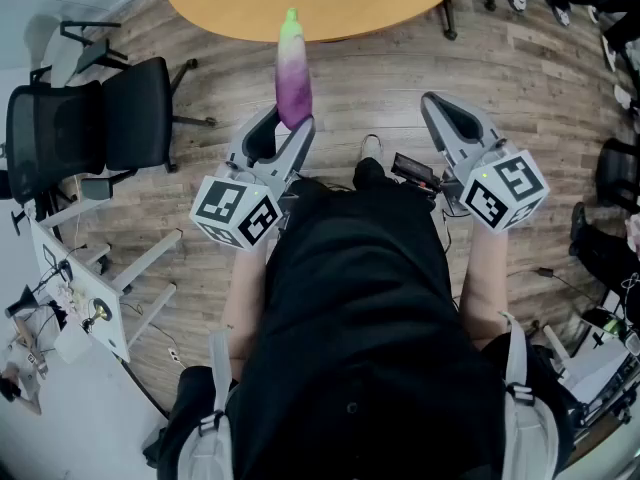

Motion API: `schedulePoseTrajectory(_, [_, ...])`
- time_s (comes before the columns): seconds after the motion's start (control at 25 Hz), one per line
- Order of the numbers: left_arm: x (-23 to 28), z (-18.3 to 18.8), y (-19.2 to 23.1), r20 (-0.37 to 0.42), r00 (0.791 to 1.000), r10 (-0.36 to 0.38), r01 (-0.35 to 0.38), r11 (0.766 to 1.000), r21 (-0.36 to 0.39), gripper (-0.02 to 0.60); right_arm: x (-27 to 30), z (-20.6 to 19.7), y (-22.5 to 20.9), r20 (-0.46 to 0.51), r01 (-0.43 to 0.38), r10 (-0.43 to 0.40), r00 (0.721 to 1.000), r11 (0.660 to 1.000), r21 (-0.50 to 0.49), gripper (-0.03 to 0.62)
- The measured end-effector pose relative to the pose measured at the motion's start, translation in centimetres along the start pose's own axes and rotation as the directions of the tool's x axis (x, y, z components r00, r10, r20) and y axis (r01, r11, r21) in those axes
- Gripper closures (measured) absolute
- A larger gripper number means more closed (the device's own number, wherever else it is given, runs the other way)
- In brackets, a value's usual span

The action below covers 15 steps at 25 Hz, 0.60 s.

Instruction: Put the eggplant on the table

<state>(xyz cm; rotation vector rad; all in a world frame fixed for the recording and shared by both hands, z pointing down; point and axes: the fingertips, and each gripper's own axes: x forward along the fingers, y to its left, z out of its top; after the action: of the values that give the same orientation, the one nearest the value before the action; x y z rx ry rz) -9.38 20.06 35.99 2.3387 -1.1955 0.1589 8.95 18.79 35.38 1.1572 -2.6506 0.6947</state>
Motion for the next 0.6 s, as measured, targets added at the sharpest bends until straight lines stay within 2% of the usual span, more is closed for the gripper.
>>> schedulePoseTrajectory(0.36, [2.4, 0.1, -2.2, 0.012, 0.999, 0.036, -0.036, 0.999, 0.006, 0.37, -0.9, 0.1, -2.9, 0.012, -0.001, 0.001, 1.0, 1.0, 0.004, 0.577])
schedulePoseTrajectory(0.6, [2.8, -0.1, -3.2, 0.027, 0.995, 0.091, -0.091, 0.996, -0.012, 0.37, -1.5, -0.3, -4.5, -0.013, -0.062, 0.062, 0.998, 0.998, 0.014, 0.577])
